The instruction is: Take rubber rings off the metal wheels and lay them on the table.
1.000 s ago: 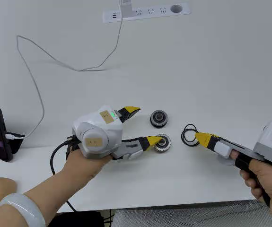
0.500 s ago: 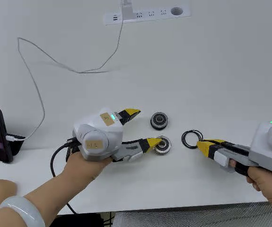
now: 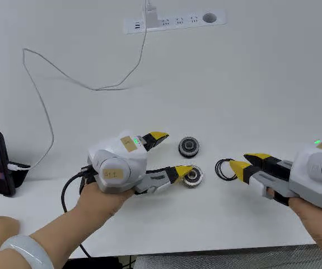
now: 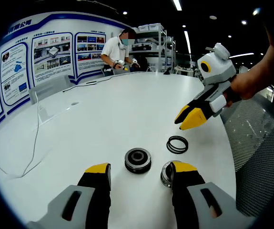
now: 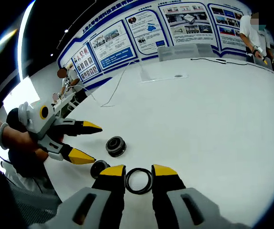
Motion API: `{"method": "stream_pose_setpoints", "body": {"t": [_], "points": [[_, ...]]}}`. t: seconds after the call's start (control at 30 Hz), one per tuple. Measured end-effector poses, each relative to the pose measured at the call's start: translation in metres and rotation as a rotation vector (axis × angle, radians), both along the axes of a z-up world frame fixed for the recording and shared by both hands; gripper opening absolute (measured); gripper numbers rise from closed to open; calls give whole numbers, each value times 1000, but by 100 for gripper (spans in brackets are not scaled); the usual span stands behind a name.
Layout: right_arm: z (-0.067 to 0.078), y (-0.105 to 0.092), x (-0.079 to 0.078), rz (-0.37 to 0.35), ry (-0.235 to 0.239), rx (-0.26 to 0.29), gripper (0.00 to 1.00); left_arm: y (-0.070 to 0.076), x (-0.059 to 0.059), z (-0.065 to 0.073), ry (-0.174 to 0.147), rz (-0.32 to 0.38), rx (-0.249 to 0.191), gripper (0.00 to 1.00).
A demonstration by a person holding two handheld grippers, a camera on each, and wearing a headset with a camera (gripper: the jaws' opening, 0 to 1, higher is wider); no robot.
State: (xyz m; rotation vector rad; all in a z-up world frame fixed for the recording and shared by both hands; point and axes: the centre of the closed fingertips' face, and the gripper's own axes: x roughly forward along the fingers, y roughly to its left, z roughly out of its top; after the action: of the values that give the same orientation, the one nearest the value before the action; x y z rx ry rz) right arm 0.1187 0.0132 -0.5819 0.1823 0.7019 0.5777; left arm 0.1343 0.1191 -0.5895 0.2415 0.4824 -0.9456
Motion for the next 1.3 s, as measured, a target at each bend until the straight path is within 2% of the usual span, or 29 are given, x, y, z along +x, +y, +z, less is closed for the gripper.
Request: {"method": "stream_pose_setpoints", "body": {"t": [0.2,0.4,0.6,0.9,0.97,1.13,1.3], "points": [[5,19,8,-4,9,82,11,-6,1,3,-7,-13,-6,44],[5,33,11,2,29,124,4,-13,5,6,-14,-24,-8,38],[1,42,16,-7,52,164,2,-19,9,5,-15,-31,2,30],[-4,49,24,-29,80,204,2,-21,15,-6,-11,-35,63,20],[-5,51,24,-32,86,208,2,-22,16,-8,-2,-34,60,20],[-7,52,26,-37,94,216,2,-23,18,-11,3,-34,85,17],[-7,53,27,-41,97,221,2,-25,19,-13,11,-35,78,16]]}}
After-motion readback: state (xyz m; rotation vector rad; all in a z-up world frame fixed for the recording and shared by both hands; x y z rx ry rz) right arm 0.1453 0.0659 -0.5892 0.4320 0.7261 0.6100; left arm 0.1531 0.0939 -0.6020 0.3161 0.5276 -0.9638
